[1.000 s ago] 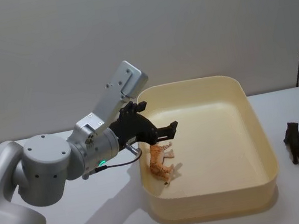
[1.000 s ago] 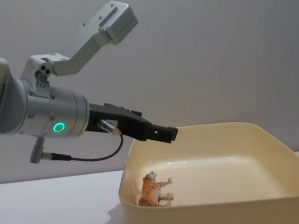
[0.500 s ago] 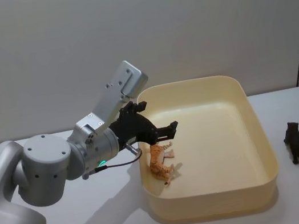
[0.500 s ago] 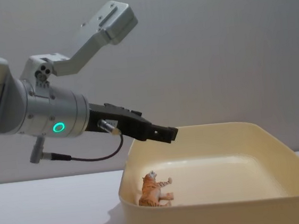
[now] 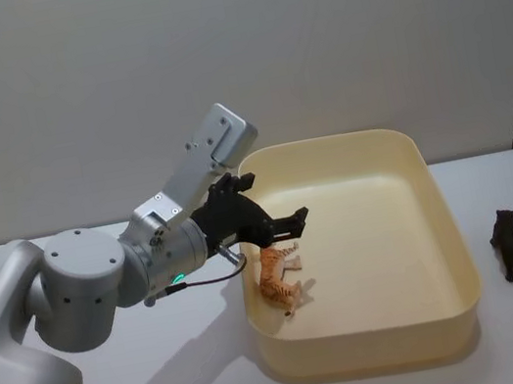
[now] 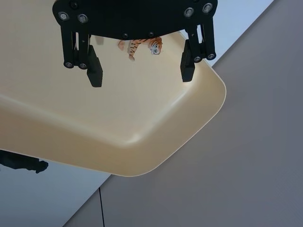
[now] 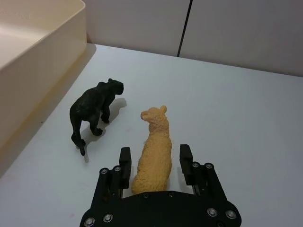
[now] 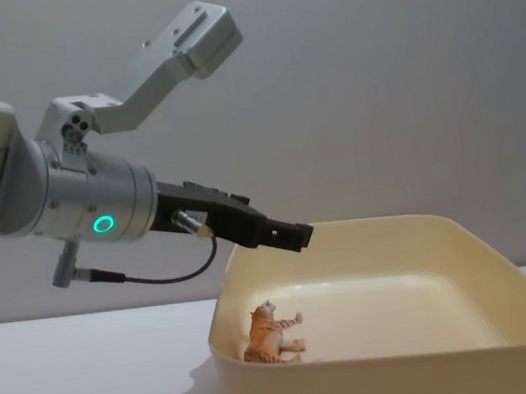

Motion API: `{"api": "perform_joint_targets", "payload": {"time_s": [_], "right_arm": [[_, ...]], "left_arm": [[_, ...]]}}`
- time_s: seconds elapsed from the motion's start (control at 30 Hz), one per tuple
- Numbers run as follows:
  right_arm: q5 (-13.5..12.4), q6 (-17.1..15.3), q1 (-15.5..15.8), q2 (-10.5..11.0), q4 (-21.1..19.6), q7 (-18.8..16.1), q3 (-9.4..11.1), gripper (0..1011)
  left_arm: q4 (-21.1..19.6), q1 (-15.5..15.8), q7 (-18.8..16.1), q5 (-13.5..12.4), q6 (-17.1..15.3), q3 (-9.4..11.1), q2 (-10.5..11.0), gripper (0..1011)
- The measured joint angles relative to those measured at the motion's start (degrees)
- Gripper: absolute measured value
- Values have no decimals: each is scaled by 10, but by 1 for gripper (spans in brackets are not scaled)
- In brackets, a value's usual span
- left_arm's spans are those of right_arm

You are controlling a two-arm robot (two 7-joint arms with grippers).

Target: Pick up the toy alternately with two hands and place it into the central storage box.

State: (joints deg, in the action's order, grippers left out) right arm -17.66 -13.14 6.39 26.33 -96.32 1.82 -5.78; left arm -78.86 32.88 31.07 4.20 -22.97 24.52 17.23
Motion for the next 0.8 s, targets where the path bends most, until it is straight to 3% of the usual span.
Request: {"api": "perform_joint_targets", "payload": {"time_s": [0.33,0.8], "right_arm": [[5,15,-1,-3,-2,-7,-1,362],[7,63,-21,-16,-28,-14,-1,360]], "left_arm": [[0,0,0,0,0,0,0,1001],[0,0,0,0,0,0,0,1001]]}}
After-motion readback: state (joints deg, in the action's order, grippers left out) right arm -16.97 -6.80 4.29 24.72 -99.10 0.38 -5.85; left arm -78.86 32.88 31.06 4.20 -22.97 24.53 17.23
